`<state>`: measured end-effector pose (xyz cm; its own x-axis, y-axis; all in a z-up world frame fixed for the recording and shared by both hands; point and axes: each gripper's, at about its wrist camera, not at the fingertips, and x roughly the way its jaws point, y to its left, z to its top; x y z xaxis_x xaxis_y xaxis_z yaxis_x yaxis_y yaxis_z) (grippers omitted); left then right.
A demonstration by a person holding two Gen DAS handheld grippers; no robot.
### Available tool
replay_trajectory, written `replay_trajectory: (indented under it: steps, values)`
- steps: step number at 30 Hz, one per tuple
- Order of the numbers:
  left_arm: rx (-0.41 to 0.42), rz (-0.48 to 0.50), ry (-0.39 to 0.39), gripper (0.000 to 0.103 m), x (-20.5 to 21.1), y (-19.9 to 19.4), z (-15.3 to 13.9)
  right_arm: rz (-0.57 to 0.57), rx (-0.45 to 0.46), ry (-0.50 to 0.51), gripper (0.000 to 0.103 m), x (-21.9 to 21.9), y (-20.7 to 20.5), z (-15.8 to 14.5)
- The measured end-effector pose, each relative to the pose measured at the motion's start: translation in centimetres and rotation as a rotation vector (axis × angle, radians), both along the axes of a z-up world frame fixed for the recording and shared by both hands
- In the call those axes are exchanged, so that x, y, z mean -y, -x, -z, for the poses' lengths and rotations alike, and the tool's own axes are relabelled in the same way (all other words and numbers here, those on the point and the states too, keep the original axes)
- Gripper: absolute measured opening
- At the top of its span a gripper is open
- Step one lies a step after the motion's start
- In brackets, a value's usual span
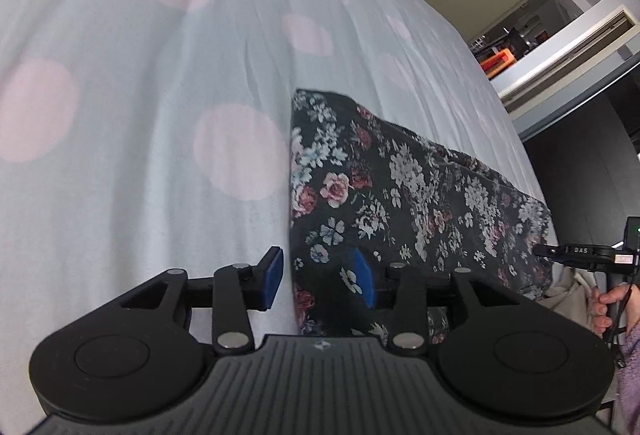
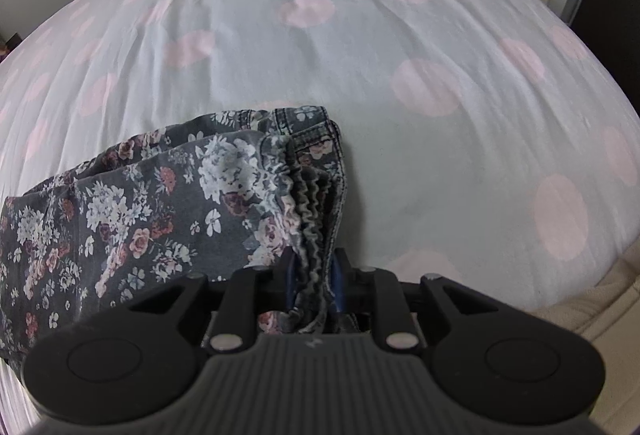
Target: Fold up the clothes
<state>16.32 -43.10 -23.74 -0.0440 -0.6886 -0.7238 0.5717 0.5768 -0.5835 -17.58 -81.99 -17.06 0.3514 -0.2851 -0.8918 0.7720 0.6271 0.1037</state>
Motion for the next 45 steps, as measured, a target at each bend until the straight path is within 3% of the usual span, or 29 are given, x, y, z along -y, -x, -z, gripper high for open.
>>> replay_trajectory:
  steps: [5,8,12,15,19,21,23,24,27,39,45]
  values:
    - [-0.101,0.009,0.052,0.031,0.7,-1.1,2.6,-0.032,0.022,-0.012,0.024,0.5,0.5,0.4]
    - [-0.133,0.004,0.068,0.017,1.6,-1.9,3.4,-0.038,0.049,-0.037,0.029,1.2,1.0,0.9]
    - [-0.100,0.024,0.064,0.008,2.4,-1.8,3.3,-0.052,0.076,-0.083,0.047,2.7,1.7,1.7]
    - [-0.095,0.027,0.057,0.005,2.2,-1.8,3.2,-0.036,0.100,-0.147,0.071,4.5,2.7,2.6]
    - [-0.081,0.030,0.034,0.005,2.6,-1.7,3.1,-0.031,0.134,-0.244,0.075,6.2,3.3,4.6]
    - [-0.079,0.017,0.031,0.005,2.5,-1.6,3.1,-0.053,0.158,-0.250,0.074,6.2,3.2,5.1]
    - [-0.077,0.005,0.028,0.005,2.5,-1.5,3.0,-0.067,0.184,-0.261,0.059,5.9,2.9,5.2]
    - [-0.073,0.000,0.025,0.005,2.5,-1.4,3.0,-0.072,0.209,-0.283,0.036,5.7,2.8,5.2]
    - [-0.026,0.000,0.002,0.004,2.7,-0.8,2.1,-0.092,0.194,-0.240,0.027,4.6,2.3,4.4]
    - [0.123,0.061,0.003,0.003,0.8,1.3,-5.8,-0.124,0.218,-0.106,0.022,0.2,0.7,-3.6]
    - [0.205,0.039,-0.023,0.003,-6.1,2.1,-10.5,-0.196,0.248,-0.129,0.022,-6.4,-1.2,-6.0]
